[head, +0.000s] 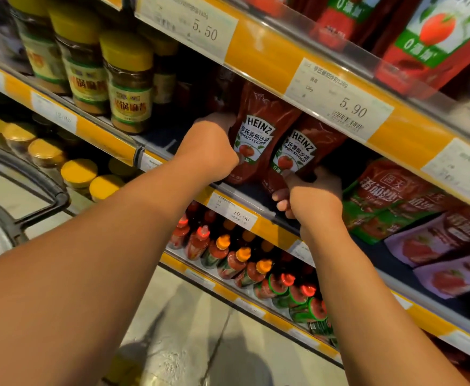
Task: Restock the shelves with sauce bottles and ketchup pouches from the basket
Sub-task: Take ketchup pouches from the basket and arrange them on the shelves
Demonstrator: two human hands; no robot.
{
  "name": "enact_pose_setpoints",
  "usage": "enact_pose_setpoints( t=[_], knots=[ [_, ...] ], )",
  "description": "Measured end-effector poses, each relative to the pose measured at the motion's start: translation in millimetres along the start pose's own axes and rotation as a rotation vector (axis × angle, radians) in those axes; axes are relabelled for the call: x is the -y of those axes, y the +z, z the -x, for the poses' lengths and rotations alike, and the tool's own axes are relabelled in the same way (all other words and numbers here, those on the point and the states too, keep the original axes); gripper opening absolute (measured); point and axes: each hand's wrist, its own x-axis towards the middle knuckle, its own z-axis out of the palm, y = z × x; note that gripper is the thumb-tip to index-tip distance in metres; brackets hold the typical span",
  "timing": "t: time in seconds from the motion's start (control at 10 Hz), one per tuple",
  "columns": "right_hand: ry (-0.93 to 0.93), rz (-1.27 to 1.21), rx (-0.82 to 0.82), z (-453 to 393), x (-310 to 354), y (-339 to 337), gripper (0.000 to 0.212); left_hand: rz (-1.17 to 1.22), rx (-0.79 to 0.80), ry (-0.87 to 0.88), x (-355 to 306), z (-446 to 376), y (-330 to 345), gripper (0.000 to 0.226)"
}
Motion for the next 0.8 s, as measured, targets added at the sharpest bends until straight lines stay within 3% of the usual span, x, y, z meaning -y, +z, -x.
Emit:
enact_pose_setpoints(
  t=[0.1, 0.2, 0.3, 0.6, 0.7, 0.8],
  knots=[
    [0.084, -0.263, -0.026, -5.8, 0.3, 9.0, 0.01, 0.064, -0.015, 0.014, -4.4, -2.0, 4.7, 0.044],
    [0.078, -0.321, -0.031, -17.2, -2.0, 13.2, 0.022, 0.11, -0.071, 0.016, -6.2, -8.2, 16.0, 0.043],
    [0.12, -0.346, -0.057, -32.9, -2.3, 14.7, 0.021, 0.148, -0.154, 0.004, -8.7, -13.6, 29.1, 0.043],
    [0.068, -0.225, -0.111, -65.5, -6.7, 24.7, 0.048, 0.227, -0.251, 0.194, -14.5, -46.2, 74.5, 0.038],
    [-0.015, -0.167, -0.19, -80.6, -17.2, 34.1, 0.059, 0.328, -0.201, 0.227, -28.0, -49.3, 73.4, 0.051],
    [-0.052, -0.168, -0.27, -113.8, -42.5, 38.0, 0.071, 0.34, -0.177, 0.283, -31.6, -59.7, 79.8, 0.048]
  ],
)
